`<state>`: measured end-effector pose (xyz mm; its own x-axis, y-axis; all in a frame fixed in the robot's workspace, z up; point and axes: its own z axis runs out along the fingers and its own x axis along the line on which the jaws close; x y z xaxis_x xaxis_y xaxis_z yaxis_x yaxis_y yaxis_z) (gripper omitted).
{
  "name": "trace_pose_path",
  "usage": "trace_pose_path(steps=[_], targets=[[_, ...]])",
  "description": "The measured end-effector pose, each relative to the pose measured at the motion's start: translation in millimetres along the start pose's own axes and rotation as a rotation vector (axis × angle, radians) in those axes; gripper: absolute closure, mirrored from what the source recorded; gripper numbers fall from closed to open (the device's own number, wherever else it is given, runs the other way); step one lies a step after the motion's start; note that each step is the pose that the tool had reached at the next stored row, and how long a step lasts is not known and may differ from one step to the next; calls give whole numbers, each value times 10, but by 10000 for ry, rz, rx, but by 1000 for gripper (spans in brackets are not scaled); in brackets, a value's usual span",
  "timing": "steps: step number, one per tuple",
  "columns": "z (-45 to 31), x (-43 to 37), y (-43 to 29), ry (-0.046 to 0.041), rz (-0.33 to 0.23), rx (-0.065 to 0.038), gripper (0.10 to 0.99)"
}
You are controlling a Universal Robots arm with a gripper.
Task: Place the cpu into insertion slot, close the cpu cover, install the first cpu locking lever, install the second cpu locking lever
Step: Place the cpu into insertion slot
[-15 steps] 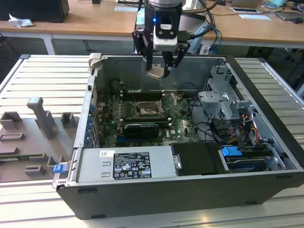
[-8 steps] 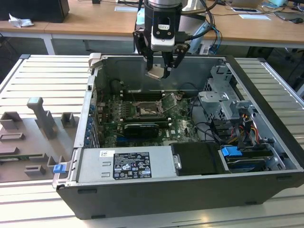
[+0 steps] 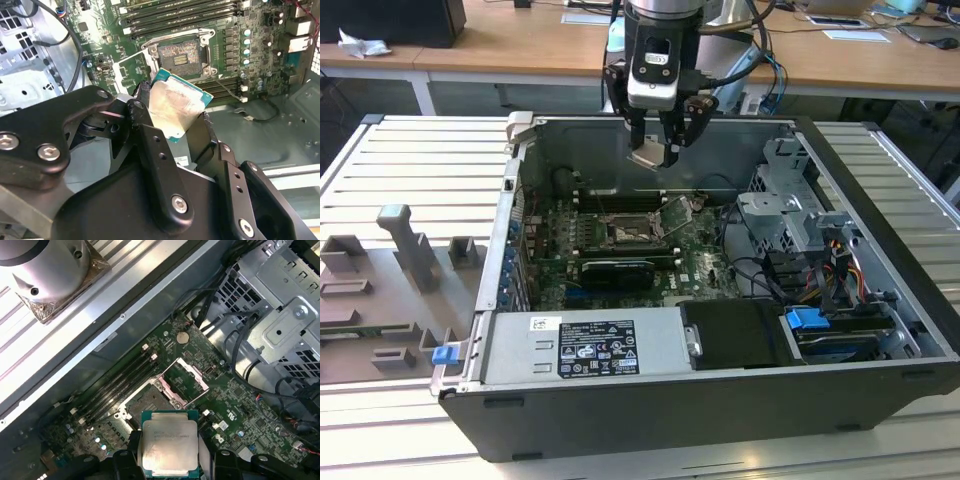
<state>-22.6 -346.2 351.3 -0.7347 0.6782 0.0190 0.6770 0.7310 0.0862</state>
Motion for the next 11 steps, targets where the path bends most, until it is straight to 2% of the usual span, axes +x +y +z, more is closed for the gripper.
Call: trace_pose_path(steps=[11], targets=[[14,0,-1,-53,614,-12,549]])
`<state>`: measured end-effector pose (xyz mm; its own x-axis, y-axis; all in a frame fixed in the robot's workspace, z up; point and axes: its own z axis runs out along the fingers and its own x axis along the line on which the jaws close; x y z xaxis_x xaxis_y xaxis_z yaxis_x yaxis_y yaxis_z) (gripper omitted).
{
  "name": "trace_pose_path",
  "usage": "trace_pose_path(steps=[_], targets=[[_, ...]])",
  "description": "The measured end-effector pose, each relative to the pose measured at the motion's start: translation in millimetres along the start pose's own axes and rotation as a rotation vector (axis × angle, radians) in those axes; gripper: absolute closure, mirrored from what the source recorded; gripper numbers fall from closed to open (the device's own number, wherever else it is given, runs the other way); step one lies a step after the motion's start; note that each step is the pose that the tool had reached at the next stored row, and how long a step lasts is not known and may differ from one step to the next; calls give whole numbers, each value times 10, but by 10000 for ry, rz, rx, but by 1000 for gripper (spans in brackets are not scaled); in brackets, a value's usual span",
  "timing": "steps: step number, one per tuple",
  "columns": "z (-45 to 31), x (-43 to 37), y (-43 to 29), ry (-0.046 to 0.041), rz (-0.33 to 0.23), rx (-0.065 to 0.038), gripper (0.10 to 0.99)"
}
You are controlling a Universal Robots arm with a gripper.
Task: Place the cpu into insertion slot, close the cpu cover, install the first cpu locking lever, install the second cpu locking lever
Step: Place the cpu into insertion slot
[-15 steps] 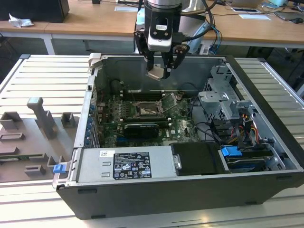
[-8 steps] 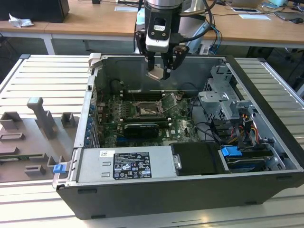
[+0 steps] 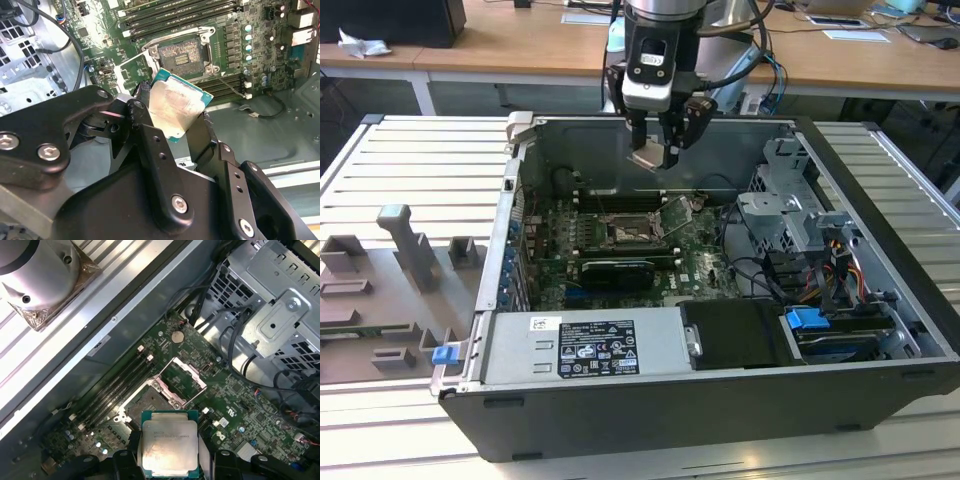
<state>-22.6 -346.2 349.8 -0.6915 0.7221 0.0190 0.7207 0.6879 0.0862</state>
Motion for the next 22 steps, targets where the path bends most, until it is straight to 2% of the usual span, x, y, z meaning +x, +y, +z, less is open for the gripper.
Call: trace_pose_path(steps=[8,22], targets=[[12,0,-1,-48,562,-11,549],[28,0,-2,-98,1132,-22,549]])
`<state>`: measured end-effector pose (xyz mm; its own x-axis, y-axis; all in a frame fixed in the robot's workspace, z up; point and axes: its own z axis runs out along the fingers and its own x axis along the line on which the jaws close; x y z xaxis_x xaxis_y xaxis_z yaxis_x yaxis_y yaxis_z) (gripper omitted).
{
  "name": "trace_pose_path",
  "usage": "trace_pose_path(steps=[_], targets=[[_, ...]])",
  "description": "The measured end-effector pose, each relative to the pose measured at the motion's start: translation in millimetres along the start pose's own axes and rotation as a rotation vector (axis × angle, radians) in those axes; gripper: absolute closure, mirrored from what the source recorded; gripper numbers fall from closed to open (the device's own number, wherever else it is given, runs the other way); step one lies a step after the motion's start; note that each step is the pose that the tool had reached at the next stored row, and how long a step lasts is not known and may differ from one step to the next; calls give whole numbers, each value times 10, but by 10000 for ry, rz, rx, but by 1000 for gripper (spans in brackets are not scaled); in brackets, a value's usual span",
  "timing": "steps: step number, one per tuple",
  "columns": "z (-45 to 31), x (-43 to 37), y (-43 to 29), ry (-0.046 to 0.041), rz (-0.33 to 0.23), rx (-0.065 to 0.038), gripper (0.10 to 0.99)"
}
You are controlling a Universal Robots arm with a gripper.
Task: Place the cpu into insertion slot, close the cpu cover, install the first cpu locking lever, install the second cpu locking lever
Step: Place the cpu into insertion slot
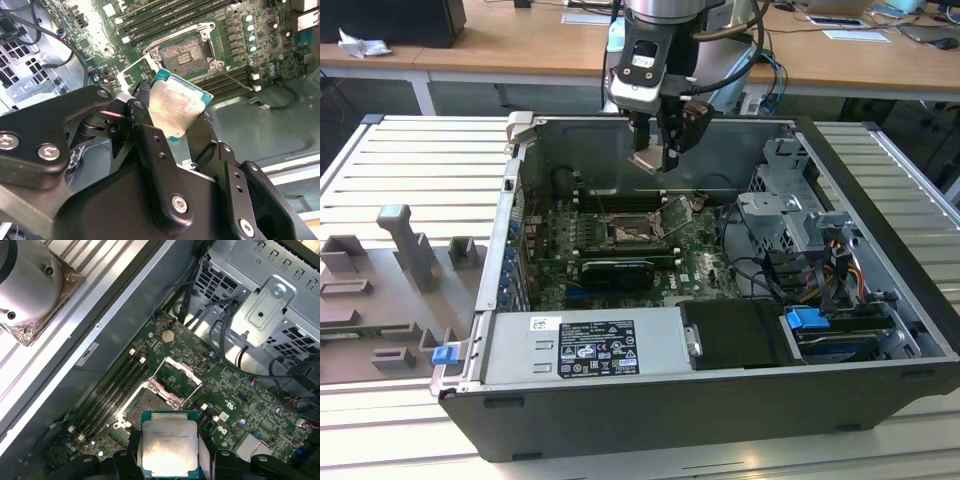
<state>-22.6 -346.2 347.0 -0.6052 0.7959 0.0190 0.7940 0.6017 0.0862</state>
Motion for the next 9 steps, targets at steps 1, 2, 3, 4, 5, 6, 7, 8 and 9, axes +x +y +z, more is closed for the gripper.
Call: trace_pose_path(steps=[1,2,3,4,5,6,7,8,9], targets=[[0,0,0,-3,31,0,549],[1,0,0,-6,65,-1,549],[3,0,0,-11,125,-3,549],[4,0,0,-16,181,-3,549],[5,0,0,-21,235,-5,549],[5,0,0,-24,269,-5,549],[6,0,-1,-26,300,-6,549],[7,0,-1,-32,374,-8,549],[8,0,-1,-36,418,-8,549]])
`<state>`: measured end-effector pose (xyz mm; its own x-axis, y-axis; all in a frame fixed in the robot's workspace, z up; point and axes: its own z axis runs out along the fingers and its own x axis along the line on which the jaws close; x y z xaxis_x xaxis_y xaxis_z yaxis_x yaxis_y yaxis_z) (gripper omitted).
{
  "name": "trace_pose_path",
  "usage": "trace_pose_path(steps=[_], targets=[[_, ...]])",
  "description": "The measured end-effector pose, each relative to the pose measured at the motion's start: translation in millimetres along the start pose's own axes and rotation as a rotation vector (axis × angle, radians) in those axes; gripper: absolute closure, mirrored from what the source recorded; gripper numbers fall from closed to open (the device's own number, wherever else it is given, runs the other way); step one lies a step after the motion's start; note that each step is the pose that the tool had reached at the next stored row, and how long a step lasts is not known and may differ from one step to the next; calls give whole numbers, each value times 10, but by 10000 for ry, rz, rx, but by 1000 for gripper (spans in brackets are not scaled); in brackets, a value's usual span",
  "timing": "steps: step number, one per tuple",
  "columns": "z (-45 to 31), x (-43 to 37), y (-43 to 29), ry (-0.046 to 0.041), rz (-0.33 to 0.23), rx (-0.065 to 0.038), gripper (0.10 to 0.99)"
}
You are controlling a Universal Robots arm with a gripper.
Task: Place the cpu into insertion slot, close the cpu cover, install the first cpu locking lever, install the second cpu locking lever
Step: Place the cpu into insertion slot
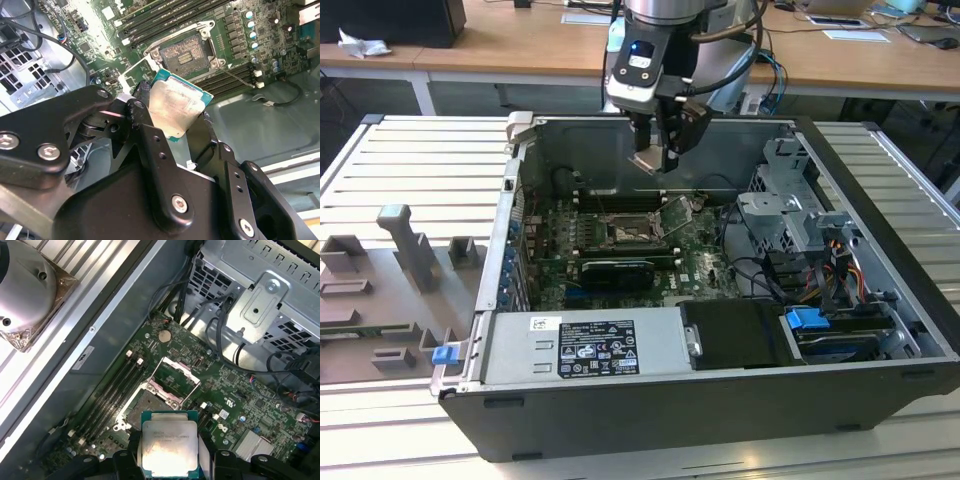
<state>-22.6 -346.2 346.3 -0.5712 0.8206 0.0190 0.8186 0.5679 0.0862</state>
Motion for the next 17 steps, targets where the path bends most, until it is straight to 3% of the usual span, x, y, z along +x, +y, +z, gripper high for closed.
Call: trace_pose_path(steps=[17], targets=[[16,0,-1,-62,711,-13,549]])
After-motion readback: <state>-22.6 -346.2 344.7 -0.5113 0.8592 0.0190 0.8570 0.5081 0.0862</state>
